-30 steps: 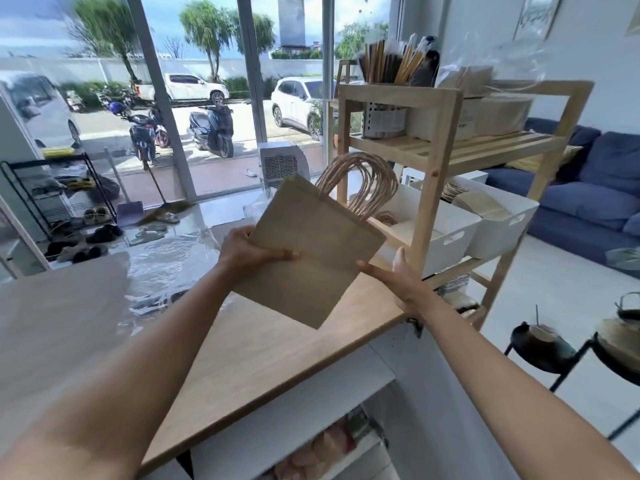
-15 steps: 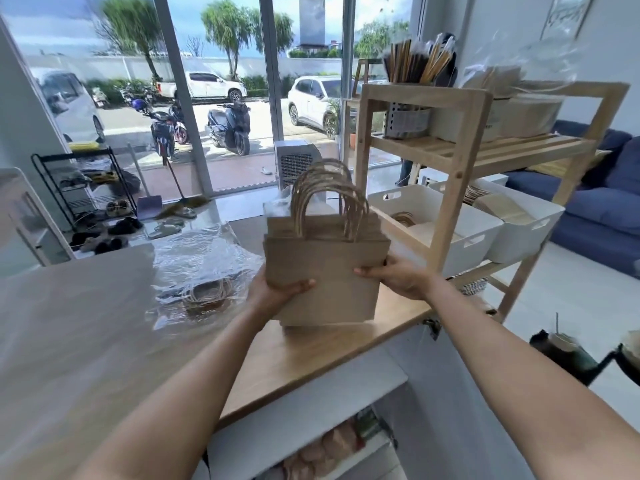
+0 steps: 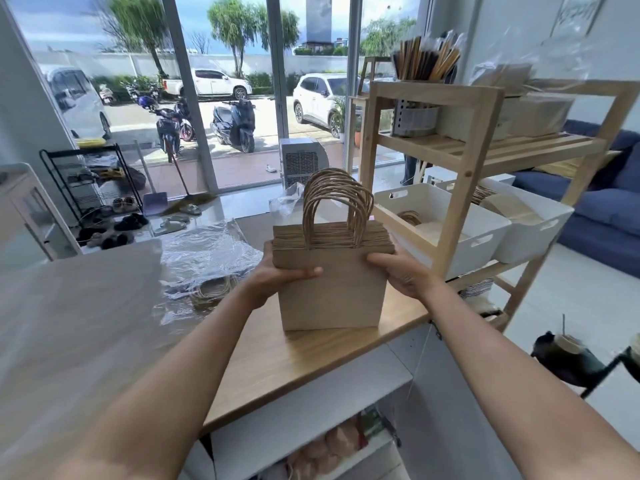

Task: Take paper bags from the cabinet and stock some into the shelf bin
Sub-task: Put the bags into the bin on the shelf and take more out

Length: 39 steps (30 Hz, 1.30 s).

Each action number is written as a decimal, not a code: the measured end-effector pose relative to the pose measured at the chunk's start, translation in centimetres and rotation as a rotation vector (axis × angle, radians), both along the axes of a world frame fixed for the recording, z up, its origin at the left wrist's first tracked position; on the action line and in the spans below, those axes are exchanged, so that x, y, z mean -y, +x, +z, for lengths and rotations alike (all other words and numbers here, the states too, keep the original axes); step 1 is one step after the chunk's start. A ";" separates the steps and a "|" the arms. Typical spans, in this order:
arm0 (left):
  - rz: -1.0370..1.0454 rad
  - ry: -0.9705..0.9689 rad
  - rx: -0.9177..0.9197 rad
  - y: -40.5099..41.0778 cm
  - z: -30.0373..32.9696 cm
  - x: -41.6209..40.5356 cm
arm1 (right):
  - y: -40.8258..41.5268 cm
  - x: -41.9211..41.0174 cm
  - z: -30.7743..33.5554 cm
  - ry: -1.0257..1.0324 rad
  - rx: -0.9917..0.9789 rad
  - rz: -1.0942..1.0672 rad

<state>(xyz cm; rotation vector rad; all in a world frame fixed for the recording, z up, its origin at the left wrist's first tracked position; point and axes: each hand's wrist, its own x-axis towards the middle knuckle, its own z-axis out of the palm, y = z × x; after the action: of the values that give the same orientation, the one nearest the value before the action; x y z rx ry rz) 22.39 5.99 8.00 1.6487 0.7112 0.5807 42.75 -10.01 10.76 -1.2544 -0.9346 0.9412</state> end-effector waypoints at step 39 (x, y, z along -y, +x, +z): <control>-0.493 -0.077 -0.168 29.3 4.1 13.8 | 20.6 22.9 1.0 -0.200 -0.089 -0.815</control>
<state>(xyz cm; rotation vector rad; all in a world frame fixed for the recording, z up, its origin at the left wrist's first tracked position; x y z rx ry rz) 51.72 -7.79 12.08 1.7315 0.4130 0.0624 63.37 -32.89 11.72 -1.5648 -0.1980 0.4328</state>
